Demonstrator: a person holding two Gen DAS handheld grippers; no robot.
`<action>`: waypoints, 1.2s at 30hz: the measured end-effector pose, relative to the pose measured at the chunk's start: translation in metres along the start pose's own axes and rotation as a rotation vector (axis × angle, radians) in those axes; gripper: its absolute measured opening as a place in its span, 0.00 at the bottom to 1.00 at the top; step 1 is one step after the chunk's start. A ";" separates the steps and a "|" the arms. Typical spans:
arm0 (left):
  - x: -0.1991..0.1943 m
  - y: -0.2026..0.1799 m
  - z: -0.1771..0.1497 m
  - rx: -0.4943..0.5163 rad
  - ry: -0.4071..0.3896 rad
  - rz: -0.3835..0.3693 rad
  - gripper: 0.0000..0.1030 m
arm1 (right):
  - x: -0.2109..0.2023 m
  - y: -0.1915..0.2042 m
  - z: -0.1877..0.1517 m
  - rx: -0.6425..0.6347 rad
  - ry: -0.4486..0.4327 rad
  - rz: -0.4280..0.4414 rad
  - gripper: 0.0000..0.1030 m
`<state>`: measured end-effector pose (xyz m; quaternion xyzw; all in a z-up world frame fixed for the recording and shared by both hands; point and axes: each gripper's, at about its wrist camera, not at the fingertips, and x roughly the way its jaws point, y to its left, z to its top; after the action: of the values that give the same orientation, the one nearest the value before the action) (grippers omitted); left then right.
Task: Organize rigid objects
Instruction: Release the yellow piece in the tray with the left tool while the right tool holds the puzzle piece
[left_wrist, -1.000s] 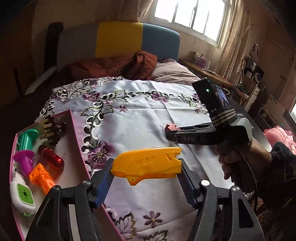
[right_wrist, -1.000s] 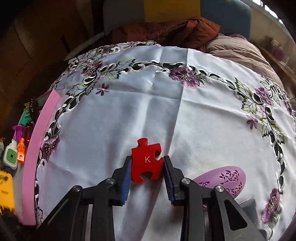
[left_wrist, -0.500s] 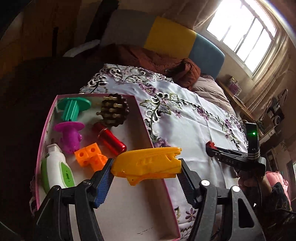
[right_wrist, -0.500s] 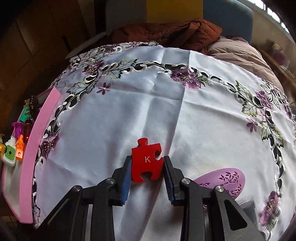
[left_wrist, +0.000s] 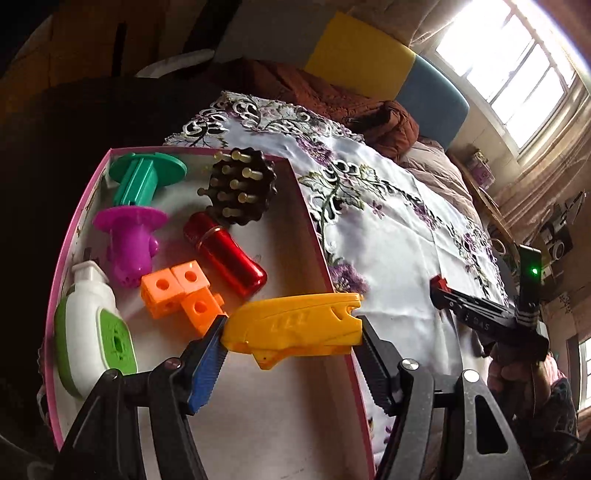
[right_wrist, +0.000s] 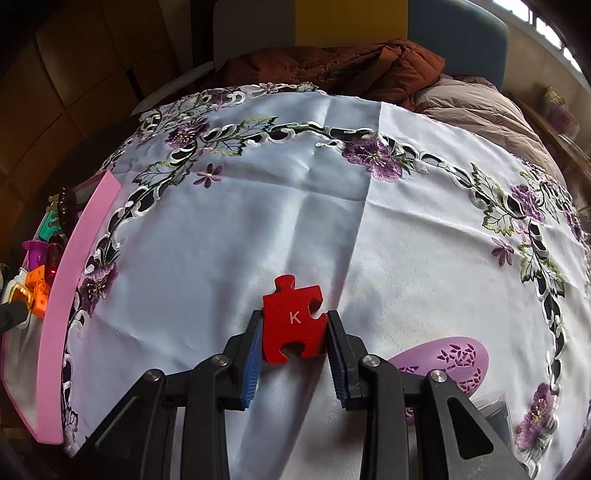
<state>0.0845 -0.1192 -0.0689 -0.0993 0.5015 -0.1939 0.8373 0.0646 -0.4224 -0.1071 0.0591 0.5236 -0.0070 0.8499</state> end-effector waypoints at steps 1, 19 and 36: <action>0.003 -0.002 0.003 0.000 -0.005 0.004 0.66 | 0.000 0.000 0.000 -0.001 0.000 -0.002 0.32; -0.018 -0.003 -0.003 0.041 -0.042 0.064 0.65 | 0.000 0.000 0.000 -0.001 -0.003 -0.003 0.32; -0.049 -0.005 -0.018 0.145 -0.120 0.205 0.65 | 0.000 0.003 -0.001 -0.022 -0.016 -0.020 0.32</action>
<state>0.0468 -0.1020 -0.0361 0.0019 0.4428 -0.1366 0.8861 0.0636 -0.4197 -0.1073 0.0444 0.5172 -0.0103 0.8546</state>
